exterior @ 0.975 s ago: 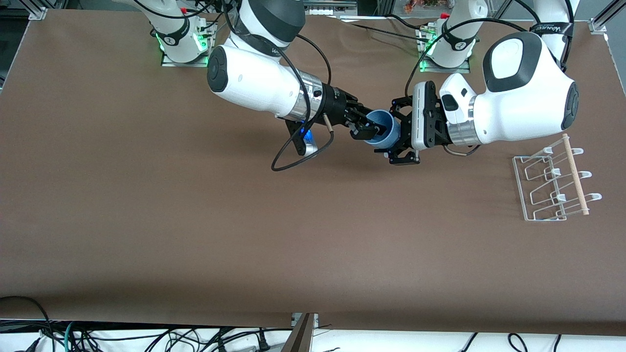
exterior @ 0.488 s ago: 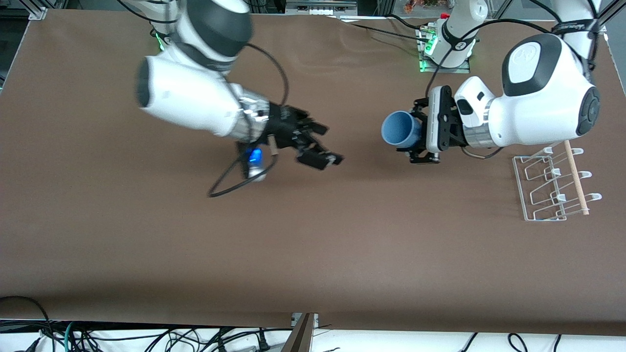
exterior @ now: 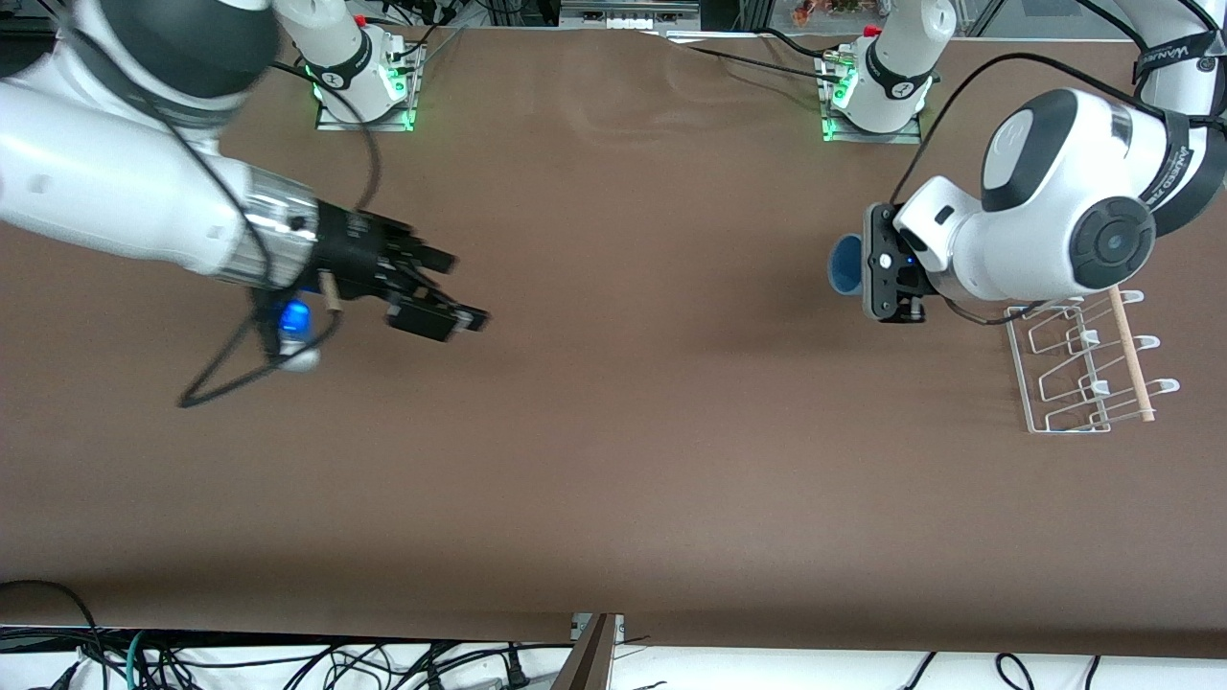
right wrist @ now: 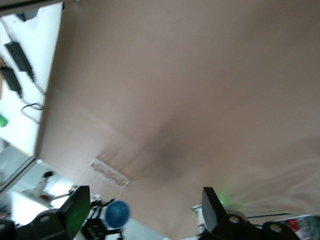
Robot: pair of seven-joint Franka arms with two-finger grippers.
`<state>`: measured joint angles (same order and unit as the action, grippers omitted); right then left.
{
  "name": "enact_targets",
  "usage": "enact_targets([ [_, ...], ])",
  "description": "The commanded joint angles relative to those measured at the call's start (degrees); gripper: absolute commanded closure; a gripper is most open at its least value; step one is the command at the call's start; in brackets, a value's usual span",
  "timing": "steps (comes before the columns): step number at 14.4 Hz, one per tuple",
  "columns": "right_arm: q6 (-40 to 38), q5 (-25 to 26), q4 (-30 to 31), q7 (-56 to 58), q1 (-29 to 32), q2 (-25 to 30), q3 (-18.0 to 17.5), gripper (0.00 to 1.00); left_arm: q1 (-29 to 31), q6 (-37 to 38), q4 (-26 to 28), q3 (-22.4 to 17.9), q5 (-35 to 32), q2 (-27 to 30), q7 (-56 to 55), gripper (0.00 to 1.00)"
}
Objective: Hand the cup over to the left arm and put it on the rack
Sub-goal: 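Open the right gripper and withdraw while the left gripper carries cup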
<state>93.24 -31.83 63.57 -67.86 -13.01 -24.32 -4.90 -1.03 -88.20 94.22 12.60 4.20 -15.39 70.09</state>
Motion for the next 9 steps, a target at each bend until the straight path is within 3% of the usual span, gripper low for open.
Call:
enact_targets([
  [1,-6.65,0.63,0.68,6.92,0.26,2.34,8.56,0.01,-0.38,3.81,-1.05,0.15,-11.18,-1.22,-6.18,1.0],
  [6,-17.52,2.11,0.85,26.93,1.06,2.52,18.58,0.01,1.64,5.85,-0.79,-0.29,-31.92,-4.55,-8.74,1.0],
  [7,-17.91,5.77,3.2,32.38,1.32,3.92,19.13,0.01,2.08,6.54,-0.79,-0.46,-37.8,-6.13,-8.92,1.0],
  [9,-11.71,14.39,14.86,41.8,1.85,12.15,18.52,0.01,5.05,7.34,-0.79,-0.47,-46.53,-9.38,-10.67,1.0],
])
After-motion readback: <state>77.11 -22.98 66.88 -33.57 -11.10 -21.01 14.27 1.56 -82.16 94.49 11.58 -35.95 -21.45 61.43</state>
